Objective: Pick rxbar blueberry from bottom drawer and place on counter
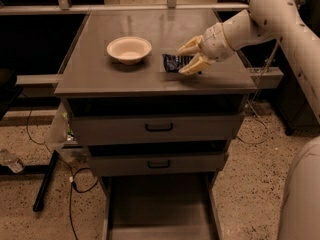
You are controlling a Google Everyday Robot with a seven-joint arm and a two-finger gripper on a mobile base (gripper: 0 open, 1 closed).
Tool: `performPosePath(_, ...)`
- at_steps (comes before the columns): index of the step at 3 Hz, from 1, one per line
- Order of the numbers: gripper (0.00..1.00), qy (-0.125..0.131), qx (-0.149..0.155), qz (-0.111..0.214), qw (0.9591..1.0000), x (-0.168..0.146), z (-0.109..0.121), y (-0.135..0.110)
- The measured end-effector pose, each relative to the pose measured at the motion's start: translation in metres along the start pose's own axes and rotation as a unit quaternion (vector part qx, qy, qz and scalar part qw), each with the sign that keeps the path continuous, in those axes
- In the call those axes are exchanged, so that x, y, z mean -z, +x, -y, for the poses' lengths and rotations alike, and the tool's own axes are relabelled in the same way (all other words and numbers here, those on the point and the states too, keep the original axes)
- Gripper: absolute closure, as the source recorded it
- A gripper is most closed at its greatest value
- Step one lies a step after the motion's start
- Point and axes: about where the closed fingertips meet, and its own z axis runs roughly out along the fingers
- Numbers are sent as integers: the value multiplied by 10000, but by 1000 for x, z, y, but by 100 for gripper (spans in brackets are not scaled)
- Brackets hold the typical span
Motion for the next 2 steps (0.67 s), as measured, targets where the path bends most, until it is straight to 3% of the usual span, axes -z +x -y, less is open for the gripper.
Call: performPosePath(2,12,0,0,0,10000,0,0,0)
